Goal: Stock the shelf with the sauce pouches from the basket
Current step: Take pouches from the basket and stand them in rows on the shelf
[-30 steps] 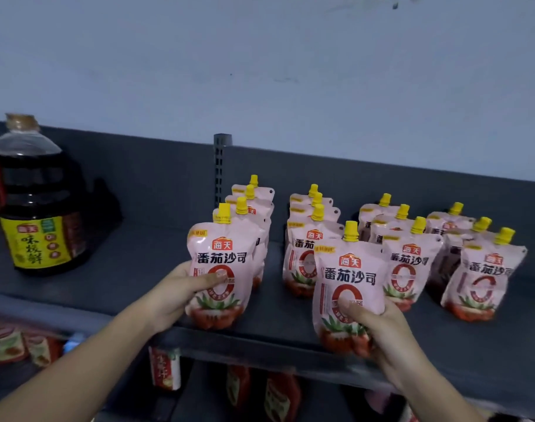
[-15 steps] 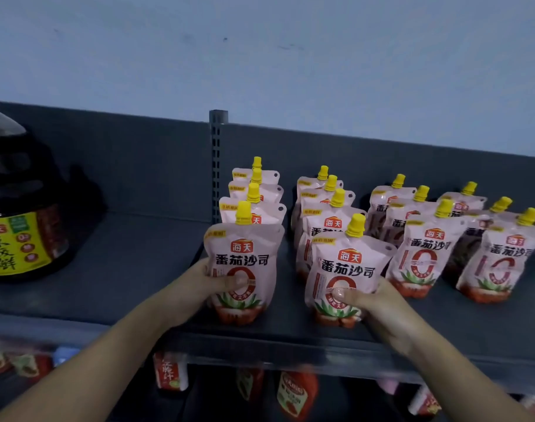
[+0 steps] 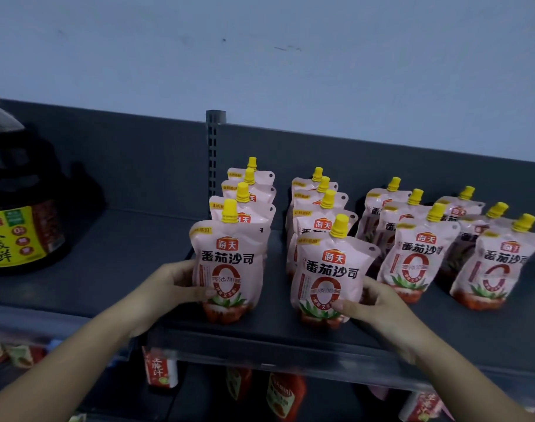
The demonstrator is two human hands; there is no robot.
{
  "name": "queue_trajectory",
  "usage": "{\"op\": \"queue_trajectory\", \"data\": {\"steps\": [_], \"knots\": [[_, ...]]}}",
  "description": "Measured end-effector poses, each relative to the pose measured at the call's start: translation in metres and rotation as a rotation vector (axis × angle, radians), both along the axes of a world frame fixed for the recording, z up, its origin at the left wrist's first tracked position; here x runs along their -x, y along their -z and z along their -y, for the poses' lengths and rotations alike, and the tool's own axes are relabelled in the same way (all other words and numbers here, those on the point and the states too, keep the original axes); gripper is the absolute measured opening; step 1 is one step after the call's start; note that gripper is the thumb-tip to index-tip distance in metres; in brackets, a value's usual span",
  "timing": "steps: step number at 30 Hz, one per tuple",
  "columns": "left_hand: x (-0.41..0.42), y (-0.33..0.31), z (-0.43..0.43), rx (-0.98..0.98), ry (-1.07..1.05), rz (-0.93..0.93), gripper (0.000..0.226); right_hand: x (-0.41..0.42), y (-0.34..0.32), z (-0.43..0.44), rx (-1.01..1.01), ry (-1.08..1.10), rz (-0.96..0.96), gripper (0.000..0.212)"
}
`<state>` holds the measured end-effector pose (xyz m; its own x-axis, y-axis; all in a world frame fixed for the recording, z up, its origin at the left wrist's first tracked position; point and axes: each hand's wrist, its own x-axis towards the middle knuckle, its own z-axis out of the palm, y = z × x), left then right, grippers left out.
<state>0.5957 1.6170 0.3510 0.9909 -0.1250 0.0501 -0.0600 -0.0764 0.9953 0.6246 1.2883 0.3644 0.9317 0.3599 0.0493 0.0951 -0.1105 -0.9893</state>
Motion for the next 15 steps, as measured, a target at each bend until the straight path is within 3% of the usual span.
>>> {"op": "queue_trajectory", "data": {"steps": [3,10,15], "knots": [[0.0,0.001,0.005,0.026,-0.001,0.029,0.071,-0.002,0.001,-0.003,0.01,0.02,0.009,0.034],[0.004,0.001,0.01,0.049,0.007,0.048,0.073,-0.001,0.004,-0.003,0.009,0.02,0.047,0.032],[0.015,0.001,0.01,-0.051,-0.078,0.064,0.088,0.001,0.005,0.0,0.008,0.018,0.07,0.025]]}}
